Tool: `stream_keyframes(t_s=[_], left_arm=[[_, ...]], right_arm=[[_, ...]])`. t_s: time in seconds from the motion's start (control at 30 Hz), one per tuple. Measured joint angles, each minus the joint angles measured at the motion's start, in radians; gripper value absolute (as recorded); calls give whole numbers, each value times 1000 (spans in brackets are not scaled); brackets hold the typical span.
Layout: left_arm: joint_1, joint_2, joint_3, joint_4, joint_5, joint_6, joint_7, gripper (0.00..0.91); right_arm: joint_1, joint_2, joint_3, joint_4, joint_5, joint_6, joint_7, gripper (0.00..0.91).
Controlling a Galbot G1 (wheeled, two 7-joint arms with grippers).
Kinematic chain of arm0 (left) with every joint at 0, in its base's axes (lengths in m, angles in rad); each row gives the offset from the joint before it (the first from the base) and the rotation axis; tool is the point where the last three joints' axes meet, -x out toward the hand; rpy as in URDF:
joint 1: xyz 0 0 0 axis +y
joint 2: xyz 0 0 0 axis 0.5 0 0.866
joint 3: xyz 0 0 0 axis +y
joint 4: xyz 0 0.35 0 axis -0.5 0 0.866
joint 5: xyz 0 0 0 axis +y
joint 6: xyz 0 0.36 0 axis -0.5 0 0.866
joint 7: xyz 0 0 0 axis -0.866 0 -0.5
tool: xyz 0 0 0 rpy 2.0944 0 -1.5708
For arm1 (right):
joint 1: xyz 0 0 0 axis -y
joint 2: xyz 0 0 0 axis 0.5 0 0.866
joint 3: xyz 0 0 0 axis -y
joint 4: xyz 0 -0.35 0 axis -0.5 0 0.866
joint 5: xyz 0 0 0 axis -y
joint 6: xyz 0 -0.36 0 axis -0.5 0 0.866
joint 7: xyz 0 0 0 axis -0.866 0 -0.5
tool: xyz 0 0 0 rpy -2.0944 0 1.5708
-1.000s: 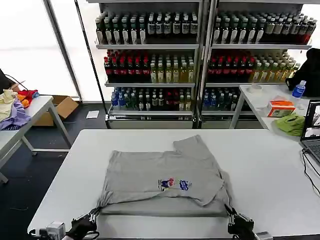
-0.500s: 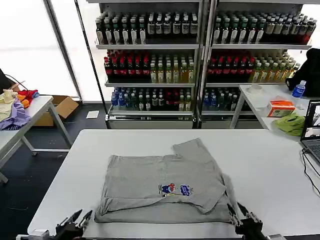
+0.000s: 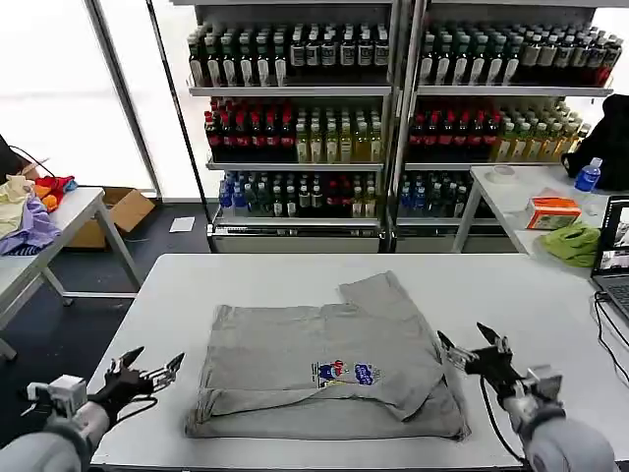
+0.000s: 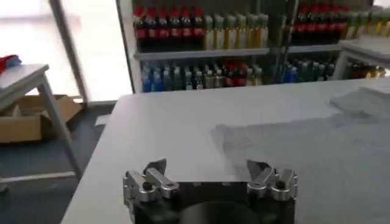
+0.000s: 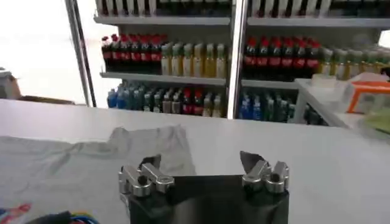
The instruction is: Fold and organize the clothes.
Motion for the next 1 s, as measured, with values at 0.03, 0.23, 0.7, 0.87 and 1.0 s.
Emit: stream_keyframes(t_s=[0.03, 0.23, 0.7, 0.87, 1.0], left_arm=[[-37, 5, 23, 26, 1, -1, 10, 907], [-262, 23, 179, 200, 24, -12, 56, 907], [-542, 2, 409, 482, 92, -31, 92, 907], [-577, -4, 439, 532, 105, -39, 97, 907], [-592, -12, 461, 559, 112, -40, 103, 816]], right_arm=[[42, 5, -20, -38, -5, -6, -12, 907], [268, 53, -136, -263, -44, -17, -63, 907], [530, 182, -279, -593, -116, -16, -114, 907], [565, 211, -308, -640, -136, -15, -123, 907], [583, 232, -322, -673, -152, -11, -123, 312]])
